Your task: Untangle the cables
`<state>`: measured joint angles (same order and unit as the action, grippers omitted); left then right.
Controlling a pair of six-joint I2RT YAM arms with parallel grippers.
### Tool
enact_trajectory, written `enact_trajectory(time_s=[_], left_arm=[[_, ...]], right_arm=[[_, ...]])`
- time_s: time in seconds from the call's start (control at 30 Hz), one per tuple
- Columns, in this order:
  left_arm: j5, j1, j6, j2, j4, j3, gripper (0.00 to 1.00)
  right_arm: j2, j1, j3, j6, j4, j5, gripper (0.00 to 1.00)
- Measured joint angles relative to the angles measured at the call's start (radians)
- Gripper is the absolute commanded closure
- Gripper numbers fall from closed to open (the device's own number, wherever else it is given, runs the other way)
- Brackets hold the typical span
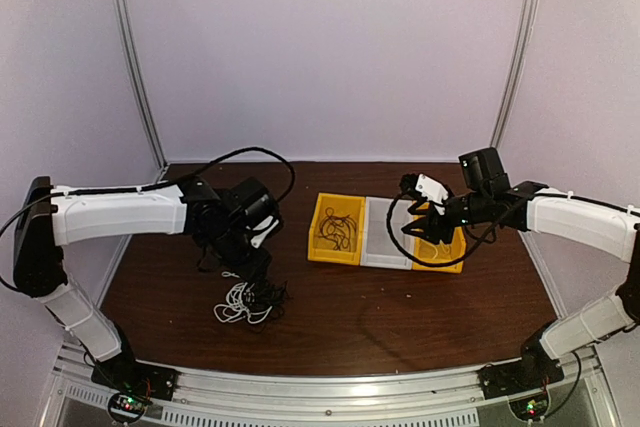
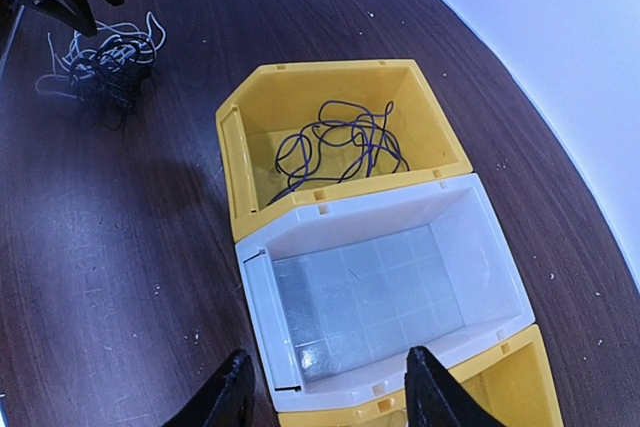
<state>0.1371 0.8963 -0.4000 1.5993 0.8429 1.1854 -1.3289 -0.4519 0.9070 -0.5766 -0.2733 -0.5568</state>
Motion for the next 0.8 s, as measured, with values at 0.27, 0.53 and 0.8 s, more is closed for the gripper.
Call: enact_trajectory(time_s=[0.27, 0.53, 0.8], left_arm=[[0.042, 0.008, -0.010, 0.025, 0.021, 0.000, 0.73], [0.062, 0.009, -0.013, 0.065, 0.024, 0.001, 0.91], [0.084, 0.011, -0.026, 0.008, 0.043, 0.044, 1.00]], right_arm=[[0.001, 0.000, 0.000, -0.001, 0.000, 0.000, 0.48], [0.024, 0.000, -0.002, -0.001, 0.000, 0.000, 0.48], [0.027, 0.000, -0.005, 0.000, 0.001, -0.009, 0.49]])
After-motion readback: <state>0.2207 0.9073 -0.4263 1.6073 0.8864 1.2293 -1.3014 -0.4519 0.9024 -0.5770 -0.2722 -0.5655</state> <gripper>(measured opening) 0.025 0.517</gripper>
